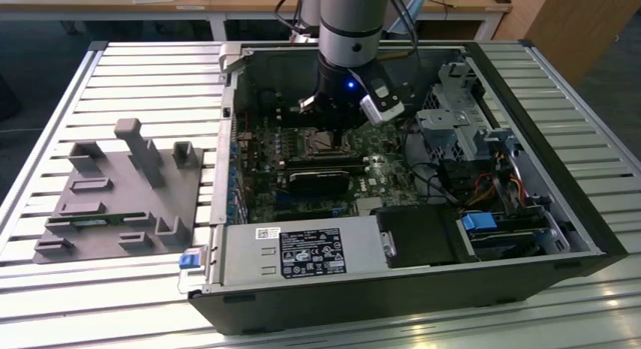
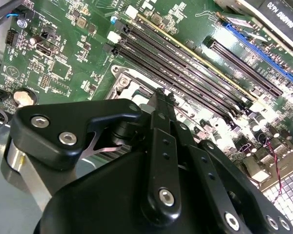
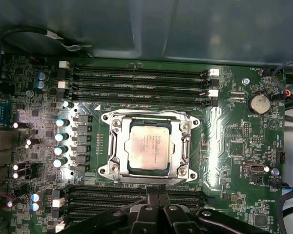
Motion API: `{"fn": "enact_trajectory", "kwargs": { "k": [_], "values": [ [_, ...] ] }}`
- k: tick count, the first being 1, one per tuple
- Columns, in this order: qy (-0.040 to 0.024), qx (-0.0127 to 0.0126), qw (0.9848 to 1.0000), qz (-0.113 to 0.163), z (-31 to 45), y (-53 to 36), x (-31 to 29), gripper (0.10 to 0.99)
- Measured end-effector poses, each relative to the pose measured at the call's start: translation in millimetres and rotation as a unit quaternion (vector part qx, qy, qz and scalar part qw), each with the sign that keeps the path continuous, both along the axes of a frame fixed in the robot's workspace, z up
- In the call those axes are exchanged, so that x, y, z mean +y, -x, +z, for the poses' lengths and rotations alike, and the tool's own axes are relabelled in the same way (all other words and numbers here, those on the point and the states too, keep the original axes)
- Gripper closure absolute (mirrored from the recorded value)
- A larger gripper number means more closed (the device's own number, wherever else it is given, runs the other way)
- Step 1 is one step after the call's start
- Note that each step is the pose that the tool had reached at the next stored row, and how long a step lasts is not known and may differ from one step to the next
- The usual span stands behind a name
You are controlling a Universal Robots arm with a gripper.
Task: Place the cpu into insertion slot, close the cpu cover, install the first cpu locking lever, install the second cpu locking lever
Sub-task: 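Install the second cpu locking lever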
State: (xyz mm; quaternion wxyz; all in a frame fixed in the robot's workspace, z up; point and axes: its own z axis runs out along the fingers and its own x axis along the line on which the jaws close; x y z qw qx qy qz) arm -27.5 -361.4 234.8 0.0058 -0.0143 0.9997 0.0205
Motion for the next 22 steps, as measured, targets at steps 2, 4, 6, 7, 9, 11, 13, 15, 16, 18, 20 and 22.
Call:
{"fn": "enact_trajectory", "kwargs": {
  "k": [2,4,6,7,9,11,13,15,16,18,20,22],
  "values": [
    [0.0000,0.0000,1.0000,0.000,0.0,0.5,0.0,0.980],
    [0.0000,0.0000,1.0000,0.000,0.0,0.8,0.0,0.980],
    [0.0000,0.0000,1.0000,0.000,0.0,1.7,0.0,0.980],
    [0.0000,0.0000,1.0000,0.000,0.0,2.1,0.0,0.980],
    [0.0001,0.0000,1.0000,0.000,0.1,5.9,-0.1,0.980],
    [-0.0003,0.0000,1.0000,0.000,0.0,8.5,-0.1,0.980],
    [-0.0021,-0.0001,1.0000,0.000,-0.1,8.7,-0.3,0.980],
    [-0.0069,0.0004,1.0000,0.000,-0.8,8.8,-0.9,0.980],
    [-0.0074,0.0006,1.0000,0.000,-1.5,9.0,-1.9,0.980],
    [-0.0076,0.0007,1.0000,0.000,-3.2,10.0,-4.2,0.980],
    [-0.0076,0.0008,1.0000,0.000,-4.1,13.3,-5.4,0.980],
    [-0.0077,0.0008,1.0000,0.000,-5.1,22.2,-5.6,0.980]
  ]
}}
